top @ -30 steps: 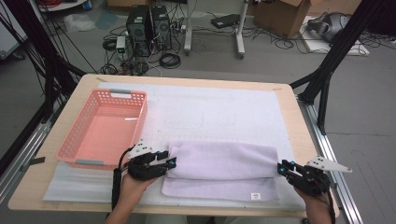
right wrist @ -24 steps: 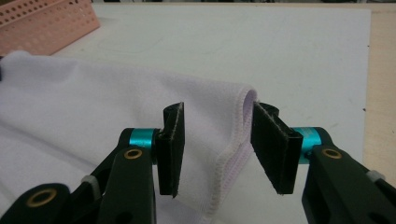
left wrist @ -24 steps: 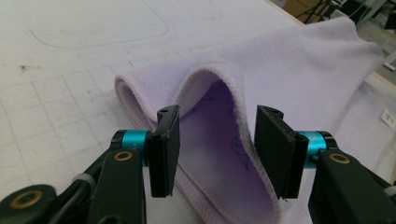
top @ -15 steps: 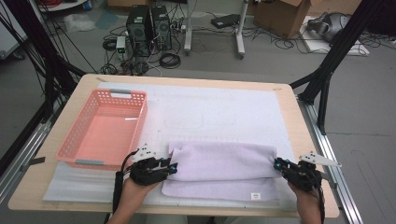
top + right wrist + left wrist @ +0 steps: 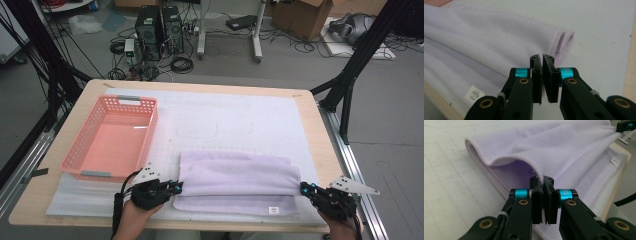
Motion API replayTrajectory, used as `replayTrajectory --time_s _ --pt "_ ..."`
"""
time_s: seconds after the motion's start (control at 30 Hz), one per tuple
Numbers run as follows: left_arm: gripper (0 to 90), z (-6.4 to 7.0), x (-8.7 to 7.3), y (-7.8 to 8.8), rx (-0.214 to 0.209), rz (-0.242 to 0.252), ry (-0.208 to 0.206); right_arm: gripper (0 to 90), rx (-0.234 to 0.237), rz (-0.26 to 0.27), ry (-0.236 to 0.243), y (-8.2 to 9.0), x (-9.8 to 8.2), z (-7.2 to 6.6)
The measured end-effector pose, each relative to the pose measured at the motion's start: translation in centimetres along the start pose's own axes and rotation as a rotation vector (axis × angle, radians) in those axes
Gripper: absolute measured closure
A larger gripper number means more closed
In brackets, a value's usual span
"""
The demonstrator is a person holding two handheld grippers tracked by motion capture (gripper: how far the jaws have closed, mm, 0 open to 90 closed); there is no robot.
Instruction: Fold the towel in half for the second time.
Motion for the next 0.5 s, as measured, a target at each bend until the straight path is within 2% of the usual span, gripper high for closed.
replayTrajectory --time_s 0.1,0.17,0.23,0.27,0.3,0.37,0.43,0.5 --pt "84.7 0.1 -0.6 0.7 -0.006 -0.016 0.006 85.8 0.018 -0.034 -0.004 0.6 -0.8 -0.5" --pt "82.0 -0.1 -0.8 1.1 -0.014 -0.021 0.025 85.5 0.031 -0.075 -0.008 0.9 -1.5 -0.9" --pt "70.8 -0.4 -0.8 1.3 -0.010 -0.007 0.042 78.1 0.041 -0.102 -0.025 1.2 -1.9 -1.0" --pt "61.6 -0.5 -0.6 1.4 -0.008 0.002 0.053 71.8 0.026 -0.085 -0.030 1.4 -1.8 -0.9" --pt "57.6 -0.7 -0.3 1.4 -0.009 0.017 0.067 68.6 0.020 -0.071 -0.039 1.5 -1.7 -0.8" --pt "52.6 -1.0 0.2 1.0 0.004 0.038 0.067 60.8 0.002 -0.018 -0.065 1.6 -0.9 -0.5" --pt "52.1 -1.3 0.3 0.3 0.032 0.027 0.057 59.3 -0.020 0.018 -0.063 1.2 -0.2 -0.4" --pt "52.6 -1.4 -0.1 -0.5 0.045 -0.004 0.061 59.4 -0.054 -0.003 -0.043 0.2 0.0 -0.3"
Point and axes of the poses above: each handheld gripper's, and its own axes: y roughly backward along the jaws, x roughly out of its top, z roughly to its right, the point moved 5 cm from there along -y, roughly forward along the jaws, and after that the axes turned 11 degrees about z, right-handed, at the moved point
